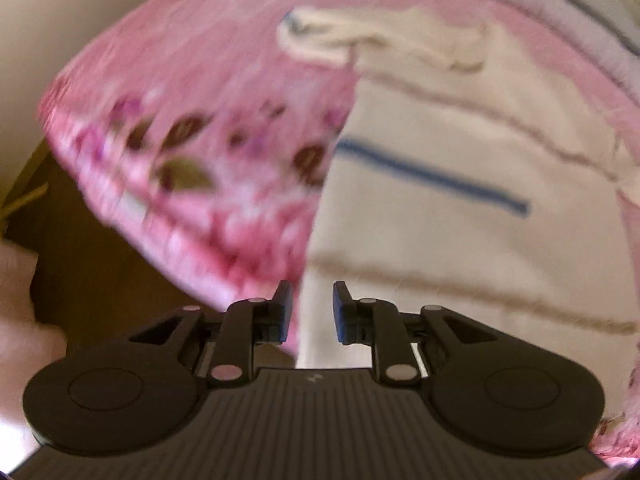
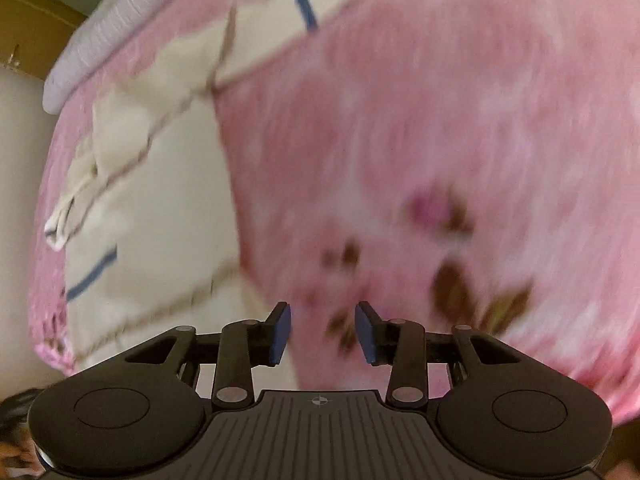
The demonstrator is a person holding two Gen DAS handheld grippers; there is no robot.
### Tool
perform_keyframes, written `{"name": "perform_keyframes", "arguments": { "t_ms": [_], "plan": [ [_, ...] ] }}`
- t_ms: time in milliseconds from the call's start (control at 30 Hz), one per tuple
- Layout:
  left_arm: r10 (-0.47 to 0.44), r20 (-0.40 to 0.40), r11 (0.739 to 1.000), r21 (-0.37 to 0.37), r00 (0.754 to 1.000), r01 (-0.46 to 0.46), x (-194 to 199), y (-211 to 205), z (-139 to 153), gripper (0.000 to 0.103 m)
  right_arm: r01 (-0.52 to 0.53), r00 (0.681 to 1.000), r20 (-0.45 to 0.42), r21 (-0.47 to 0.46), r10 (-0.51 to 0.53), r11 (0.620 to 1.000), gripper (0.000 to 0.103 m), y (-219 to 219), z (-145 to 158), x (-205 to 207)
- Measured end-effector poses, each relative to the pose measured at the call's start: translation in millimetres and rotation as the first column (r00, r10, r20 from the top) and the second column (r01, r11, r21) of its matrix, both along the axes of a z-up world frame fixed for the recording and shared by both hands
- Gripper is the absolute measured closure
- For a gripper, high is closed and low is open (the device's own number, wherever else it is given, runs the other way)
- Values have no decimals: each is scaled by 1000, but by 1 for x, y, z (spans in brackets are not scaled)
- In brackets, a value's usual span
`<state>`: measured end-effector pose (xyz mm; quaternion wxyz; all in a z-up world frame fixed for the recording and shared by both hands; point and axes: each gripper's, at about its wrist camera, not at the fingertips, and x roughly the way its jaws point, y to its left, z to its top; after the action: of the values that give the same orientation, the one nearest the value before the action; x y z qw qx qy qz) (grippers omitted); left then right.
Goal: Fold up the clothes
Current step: 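Release the hem and smooth the sweater body with both open grippers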
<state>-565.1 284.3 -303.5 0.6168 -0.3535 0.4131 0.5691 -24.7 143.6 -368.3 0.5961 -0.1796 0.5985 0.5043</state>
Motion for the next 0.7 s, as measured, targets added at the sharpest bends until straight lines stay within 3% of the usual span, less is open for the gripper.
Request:
{"name": "perform_keyframes", "arguments": {
  "t_ms": [200,300,533,700],
  "plan": [
    [-186,40,978,106,982,180,21,97,12,76,-62,985,165,82,48,995,62,53,28,22],
    [-297,60,947,143,953,286,43,161,9,74,-99,978,194,119,75,988,49,107,31,32],
    [-553,-28,822,150,833,550,85,316,-16,70,-218,952,256,176,169,960,40,245,20,21],
    [-640,-68,757,113,765,643,96,382,-39,69,-318,920,296,183,257,930,39,333,-8,8]
  ]
}}
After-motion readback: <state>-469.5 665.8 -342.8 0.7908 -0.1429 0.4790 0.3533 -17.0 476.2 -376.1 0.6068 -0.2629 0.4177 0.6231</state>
